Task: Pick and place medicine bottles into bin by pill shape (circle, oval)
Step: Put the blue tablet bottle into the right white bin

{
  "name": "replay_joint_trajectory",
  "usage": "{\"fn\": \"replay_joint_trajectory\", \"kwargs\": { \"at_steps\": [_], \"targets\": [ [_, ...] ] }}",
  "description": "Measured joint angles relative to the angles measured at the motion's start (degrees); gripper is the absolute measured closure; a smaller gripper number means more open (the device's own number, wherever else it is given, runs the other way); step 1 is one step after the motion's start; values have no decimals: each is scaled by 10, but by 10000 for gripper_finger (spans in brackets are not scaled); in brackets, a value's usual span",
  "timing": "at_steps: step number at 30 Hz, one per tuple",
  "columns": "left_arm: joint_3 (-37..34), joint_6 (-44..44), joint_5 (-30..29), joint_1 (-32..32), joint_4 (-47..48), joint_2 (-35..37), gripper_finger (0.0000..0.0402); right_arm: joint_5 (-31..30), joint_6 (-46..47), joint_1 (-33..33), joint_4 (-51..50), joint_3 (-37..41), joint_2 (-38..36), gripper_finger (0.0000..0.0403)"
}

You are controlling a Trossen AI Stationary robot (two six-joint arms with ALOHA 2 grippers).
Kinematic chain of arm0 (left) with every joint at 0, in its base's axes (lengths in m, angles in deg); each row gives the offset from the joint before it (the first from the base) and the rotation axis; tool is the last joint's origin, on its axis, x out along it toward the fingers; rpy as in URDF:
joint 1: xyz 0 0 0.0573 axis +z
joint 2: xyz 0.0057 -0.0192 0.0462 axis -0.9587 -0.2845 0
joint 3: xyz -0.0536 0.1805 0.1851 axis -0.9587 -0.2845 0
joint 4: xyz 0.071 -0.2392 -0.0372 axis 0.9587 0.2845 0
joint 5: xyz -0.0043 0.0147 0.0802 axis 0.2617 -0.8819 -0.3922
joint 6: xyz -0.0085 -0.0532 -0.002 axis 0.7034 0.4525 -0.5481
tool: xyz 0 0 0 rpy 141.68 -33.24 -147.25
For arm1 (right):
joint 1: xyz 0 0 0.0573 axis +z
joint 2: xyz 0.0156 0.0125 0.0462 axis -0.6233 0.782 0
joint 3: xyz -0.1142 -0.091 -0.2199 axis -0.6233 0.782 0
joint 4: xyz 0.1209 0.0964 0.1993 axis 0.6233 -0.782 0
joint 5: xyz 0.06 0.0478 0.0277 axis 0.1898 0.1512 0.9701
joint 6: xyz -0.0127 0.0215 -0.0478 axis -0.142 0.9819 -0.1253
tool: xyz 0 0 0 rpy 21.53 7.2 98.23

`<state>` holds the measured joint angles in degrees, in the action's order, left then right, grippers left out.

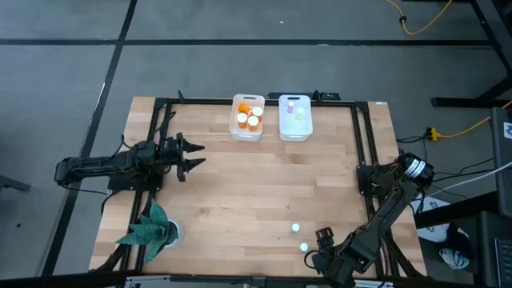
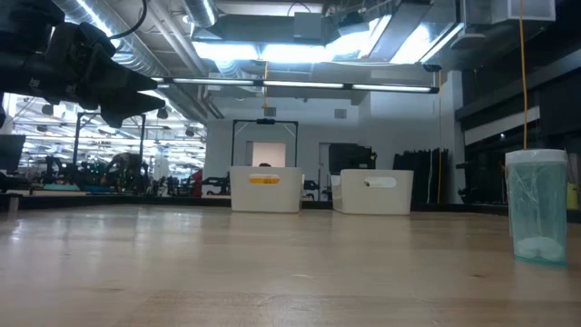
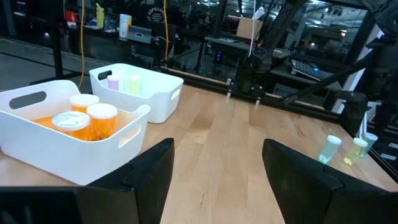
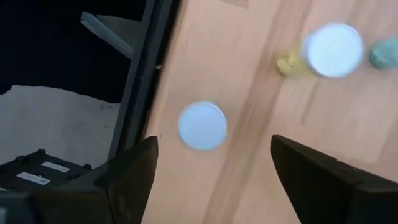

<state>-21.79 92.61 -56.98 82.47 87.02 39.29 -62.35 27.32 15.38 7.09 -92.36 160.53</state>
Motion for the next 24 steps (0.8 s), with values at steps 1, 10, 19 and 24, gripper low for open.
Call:
{"fn": "replay_joint_trajectory", "kwargs": {
  "at_steps": [1, 10, 19, 24],
  "targets": [
    [0, 0, 0, 0, 0, 0, 165, 3, -5, 0, 5, 0, 6, 91],
    [0, 0, 0, 0, 0, 0, 165, 1, -31, 0, 27, 0, 26, 91],
    [0, 0, 0, 0, 0, 0, 165, -11, -54, 0, 40, 0, 26, 91],
    [0, 0, 0, 0, 0, 0, 165, -15, -58, 0, 41, 0, 26, 99]
  ]
}}
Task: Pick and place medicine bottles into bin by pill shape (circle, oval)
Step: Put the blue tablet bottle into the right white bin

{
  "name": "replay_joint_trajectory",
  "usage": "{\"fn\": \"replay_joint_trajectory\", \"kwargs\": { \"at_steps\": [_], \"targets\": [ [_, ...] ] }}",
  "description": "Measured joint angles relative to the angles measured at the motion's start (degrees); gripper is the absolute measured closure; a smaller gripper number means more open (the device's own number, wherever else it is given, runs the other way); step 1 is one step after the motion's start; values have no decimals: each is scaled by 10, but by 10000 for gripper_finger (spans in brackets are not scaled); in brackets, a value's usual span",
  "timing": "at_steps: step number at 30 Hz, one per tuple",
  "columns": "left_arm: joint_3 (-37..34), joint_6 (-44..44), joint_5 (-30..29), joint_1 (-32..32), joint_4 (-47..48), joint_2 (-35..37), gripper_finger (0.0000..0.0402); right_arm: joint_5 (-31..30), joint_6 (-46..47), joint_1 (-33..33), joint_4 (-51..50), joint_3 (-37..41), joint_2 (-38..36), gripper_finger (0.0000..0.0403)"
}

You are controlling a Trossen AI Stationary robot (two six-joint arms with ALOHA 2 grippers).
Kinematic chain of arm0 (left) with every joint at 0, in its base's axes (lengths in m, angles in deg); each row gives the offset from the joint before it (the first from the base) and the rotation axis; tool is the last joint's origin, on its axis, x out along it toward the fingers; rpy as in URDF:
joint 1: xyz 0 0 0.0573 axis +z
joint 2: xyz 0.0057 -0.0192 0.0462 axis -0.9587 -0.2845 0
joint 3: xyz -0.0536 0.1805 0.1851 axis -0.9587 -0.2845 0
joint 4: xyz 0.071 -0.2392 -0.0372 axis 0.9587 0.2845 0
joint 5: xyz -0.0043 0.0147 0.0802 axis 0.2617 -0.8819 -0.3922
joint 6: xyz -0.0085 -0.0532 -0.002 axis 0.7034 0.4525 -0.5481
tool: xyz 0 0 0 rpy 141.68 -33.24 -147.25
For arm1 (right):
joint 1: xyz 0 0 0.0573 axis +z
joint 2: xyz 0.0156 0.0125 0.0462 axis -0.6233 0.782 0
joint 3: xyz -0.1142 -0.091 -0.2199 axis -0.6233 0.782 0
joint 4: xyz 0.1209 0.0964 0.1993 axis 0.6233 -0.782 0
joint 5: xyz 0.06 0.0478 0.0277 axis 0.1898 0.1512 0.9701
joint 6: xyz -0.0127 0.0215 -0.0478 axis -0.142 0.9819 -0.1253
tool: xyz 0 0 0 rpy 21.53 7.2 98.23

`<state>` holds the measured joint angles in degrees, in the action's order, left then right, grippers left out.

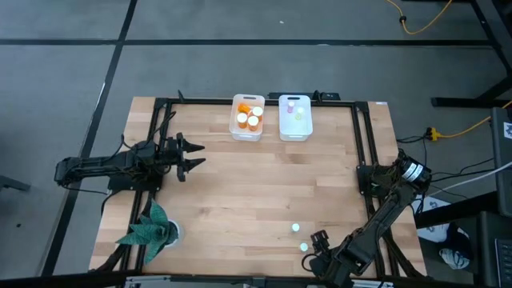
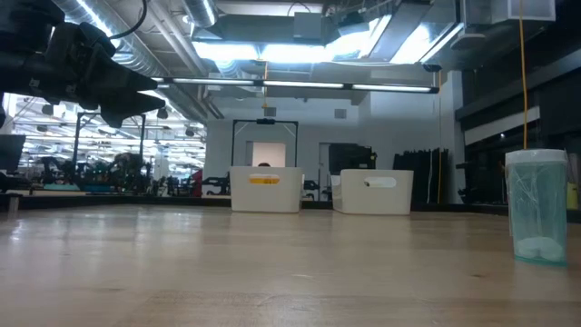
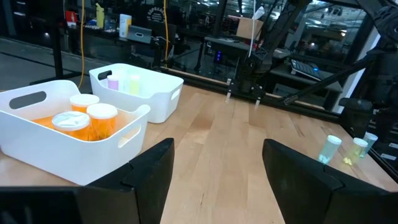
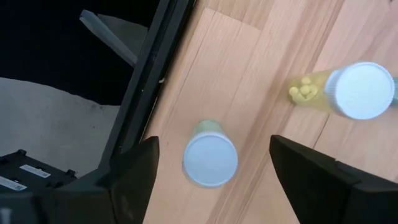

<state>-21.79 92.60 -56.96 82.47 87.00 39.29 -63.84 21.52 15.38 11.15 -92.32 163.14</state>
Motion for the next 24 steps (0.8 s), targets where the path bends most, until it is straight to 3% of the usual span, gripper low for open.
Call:
{"fn": "replay_joint_trajectory", "kwargs": {
  "at_steps": [16, 24],
  "targets": [
    [0, 0, 0, 0, 0, 0, 165, 20, -9, 0, 5, 0, 0, 257],
    [0, 0, 0, 0, 0, 0, 165, 20, -15, 0, 6, 0, 0, 274]
  ]
}}
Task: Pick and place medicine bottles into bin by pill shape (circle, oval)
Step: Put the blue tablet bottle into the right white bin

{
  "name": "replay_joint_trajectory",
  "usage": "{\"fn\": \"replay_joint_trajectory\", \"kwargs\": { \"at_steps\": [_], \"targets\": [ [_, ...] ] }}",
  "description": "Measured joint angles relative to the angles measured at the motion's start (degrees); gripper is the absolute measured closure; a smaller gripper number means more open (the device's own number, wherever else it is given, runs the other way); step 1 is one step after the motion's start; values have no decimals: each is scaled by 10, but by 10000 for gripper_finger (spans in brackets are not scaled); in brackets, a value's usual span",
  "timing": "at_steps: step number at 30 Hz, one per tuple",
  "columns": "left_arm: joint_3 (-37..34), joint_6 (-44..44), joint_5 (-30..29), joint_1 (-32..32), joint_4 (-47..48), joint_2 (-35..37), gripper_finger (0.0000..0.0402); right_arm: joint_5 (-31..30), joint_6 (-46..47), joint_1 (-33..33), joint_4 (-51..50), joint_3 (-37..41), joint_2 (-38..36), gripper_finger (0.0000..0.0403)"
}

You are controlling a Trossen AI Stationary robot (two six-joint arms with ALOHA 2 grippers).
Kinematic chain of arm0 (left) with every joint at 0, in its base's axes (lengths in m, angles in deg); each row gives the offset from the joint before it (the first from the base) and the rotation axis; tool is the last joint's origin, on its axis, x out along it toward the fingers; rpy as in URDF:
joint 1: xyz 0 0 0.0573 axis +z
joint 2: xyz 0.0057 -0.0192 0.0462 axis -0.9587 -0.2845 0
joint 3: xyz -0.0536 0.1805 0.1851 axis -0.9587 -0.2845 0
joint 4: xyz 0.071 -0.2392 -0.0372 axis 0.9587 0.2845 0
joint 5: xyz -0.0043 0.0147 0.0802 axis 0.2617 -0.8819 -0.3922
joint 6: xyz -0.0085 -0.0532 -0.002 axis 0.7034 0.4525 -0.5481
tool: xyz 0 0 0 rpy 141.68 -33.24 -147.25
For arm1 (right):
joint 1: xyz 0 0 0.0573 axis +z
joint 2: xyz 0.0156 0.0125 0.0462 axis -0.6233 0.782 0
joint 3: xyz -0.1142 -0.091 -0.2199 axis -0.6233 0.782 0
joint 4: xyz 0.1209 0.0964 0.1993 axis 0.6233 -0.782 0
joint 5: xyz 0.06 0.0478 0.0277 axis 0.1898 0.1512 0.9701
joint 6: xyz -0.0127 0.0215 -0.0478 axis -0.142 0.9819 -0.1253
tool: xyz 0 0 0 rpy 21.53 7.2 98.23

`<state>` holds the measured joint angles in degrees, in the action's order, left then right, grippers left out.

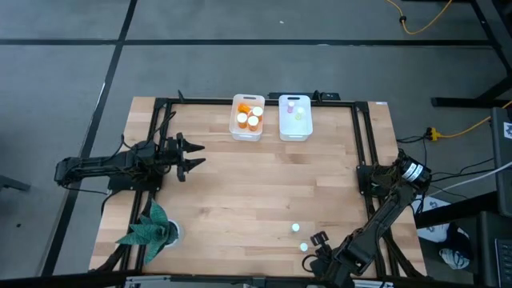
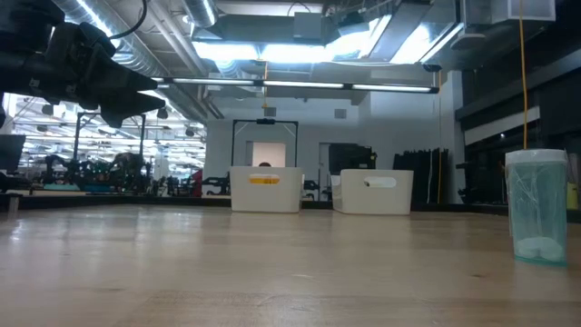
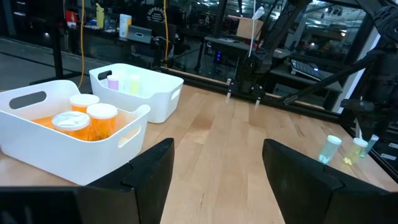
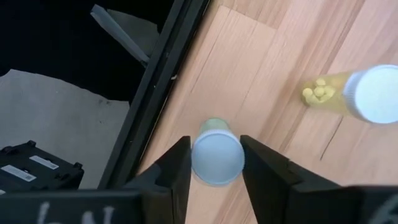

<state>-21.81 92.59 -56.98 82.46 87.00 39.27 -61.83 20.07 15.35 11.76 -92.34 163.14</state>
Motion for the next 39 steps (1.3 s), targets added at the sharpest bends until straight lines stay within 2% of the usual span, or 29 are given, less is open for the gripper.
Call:
{"fn": "replay_joint_trajectory", "kwargs": {
  "at_steps": [9, 15, 24, 27, 33, 39],
  "targets": [
    [0, 0, 0, 0, 0, 0, 165, -11, 38, 0, -10, 0, -19, 277],
    [0, 0, 0, 0, 0, 0, 165, -32, 137, 0, -64, 0, -56, 280],
    [0, 0, 0, 0, 0, 0, 165, -189, 244, -14, -174, 0, -134, 282],
    [0, 0, 0, 0, 0, 0, 165, -220, 254, -40, -189, 0, -166, 282],
    [0, 0, 0, 0, 0, 0, 165, -221, 238, -120, -195, 0, -211, 283],
    [0, 0, 0, 0, 0, 0, 165, -200, 116, -228, -195, 0, -230, 283]
  ]
}}
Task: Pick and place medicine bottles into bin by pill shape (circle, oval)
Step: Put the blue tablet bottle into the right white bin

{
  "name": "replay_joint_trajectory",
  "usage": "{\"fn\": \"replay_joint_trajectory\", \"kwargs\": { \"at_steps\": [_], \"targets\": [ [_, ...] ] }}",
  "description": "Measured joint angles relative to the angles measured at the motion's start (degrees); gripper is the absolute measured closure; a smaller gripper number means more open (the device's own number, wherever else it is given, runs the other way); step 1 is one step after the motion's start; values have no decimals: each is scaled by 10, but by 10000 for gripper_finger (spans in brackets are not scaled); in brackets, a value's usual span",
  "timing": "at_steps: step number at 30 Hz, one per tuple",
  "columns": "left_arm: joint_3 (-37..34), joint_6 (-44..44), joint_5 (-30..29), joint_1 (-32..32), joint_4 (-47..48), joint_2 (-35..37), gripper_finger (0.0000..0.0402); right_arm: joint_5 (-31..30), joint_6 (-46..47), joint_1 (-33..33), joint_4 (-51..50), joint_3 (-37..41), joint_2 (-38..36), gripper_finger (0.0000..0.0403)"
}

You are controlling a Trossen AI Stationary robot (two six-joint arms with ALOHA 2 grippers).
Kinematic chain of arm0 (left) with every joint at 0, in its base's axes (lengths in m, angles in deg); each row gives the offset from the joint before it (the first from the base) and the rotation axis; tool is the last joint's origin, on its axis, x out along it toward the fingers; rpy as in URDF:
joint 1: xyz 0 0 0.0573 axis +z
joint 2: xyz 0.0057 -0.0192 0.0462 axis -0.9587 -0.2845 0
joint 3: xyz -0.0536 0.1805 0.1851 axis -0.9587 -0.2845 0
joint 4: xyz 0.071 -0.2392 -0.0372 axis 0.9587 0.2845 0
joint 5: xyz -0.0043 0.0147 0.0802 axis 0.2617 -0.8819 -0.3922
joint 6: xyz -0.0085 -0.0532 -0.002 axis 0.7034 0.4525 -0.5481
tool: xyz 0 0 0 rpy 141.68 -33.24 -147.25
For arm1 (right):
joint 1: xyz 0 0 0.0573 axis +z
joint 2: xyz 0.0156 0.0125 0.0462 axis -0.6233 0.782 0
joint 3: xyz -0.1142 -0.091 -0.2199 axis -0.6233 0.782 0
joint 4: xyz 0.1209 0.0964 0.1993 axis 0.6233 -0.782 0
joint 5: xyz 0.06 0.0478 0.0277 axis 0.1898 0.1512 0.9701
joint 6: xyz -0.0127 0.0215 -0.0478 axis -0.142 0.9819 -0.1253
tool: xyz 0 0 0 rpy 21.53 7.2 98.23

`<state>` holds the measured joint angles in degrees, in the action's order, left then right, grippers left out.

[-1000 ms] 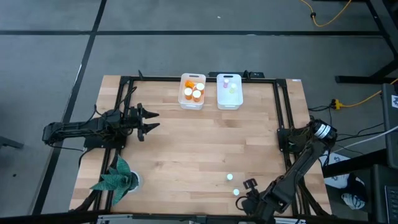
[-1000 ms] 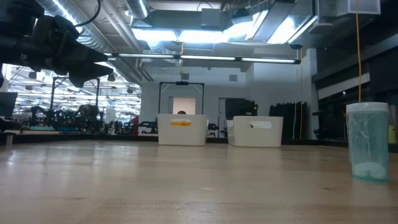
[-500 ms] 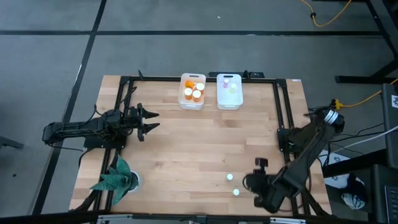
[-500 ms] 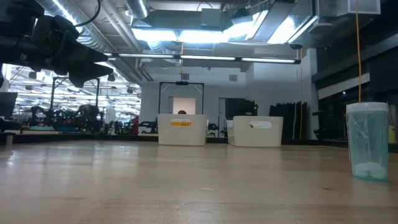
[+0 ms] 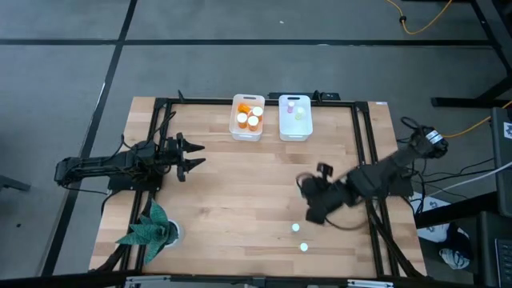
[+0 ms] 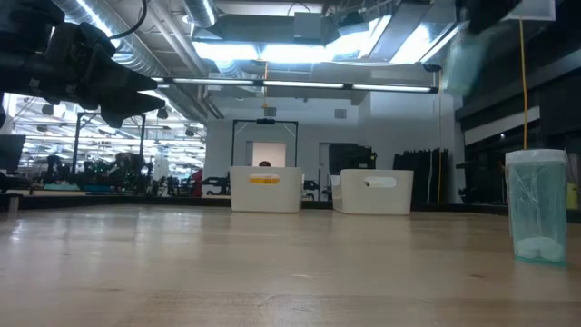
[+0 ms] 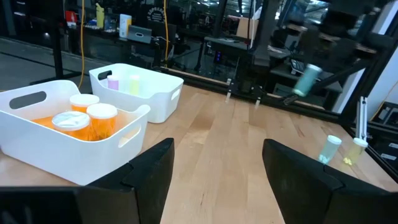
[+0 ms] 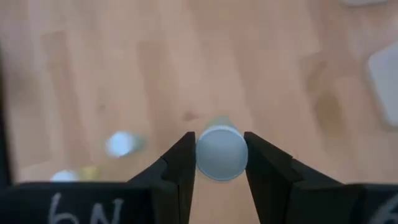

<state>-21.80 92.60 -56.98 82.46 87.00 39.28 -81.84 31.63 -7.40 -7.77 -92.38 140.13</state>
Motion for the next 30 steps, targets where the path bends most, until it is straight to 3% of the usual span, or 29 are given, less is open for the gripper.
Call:
{"fn": "replay_joint_trajectory", "kwargs": {
  "at_steps": [11, 22, 30],
  "targets": [
    [0, 0, 0, 0, 0, 0, 165, 51, -176, -231, 1, 0, -3, 283],
    [0, 0, 0, 0, 0, 0, 165, 85, -247, -444, 43, 0, -1, 283],
    [0, 0, 0, 0, 0, 0, 165, 126, -283, -552, 92, 0, 27, 283]
  ]
}}
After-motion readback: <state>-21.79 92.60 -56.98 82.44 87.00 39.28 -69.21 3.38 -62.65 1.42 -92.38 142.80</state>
